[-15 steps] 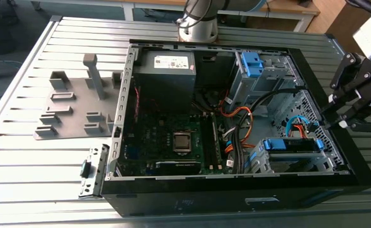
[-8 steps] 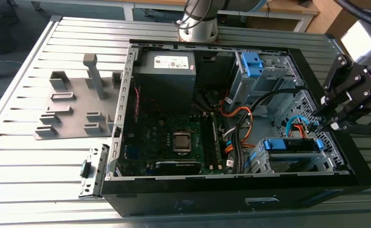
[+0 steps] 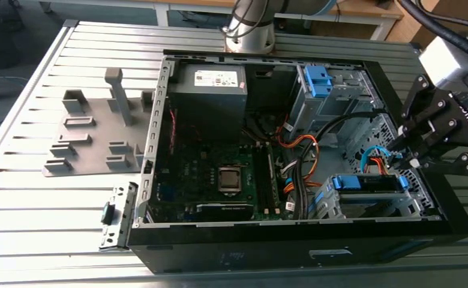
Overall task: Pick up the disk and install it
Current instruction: 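Insert the second disk wire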
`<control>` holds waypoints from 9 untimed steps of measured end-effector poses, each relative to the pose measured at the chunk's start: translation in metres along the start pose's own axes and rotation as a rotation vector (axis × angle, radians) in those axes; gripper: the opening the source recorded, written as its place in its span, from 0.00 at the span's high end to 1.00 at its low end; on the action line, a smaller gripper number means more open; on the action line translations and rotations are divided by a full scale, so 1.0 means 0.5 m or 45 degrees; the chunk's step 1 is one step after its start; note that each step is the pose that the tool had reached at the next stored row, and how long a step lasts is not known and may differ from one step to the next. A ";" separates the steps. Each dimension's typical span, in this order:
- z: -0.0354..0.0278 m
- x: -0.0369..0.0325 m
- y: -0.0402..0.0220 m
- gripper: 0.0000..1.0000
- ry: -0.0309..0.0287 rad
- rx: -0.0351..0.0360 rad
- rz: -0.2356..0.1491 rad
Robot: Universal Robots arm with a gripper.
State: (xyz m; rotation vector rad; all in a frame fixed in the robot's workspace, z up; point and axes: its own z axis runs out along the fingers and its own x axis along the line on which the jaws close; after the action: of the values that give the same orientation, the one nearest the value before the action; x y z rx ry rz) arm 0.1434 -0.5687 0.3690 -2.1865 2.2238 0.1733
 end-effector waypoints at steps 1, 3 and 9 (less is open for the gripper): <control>0.001 0.000 0.001 0.65 0.0000 0.0000 0.000; 0.002 0.000 0.002 0.65 0.0004 0.0000 0.000; 0.002 0.000 0.002 0.65 0.0004 0.0000 0.000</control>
State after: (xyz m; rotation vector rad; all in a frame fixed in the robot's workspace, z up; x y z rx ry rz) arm 0.1423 -0.5688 0.3680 -2.1866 2.2240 0.1729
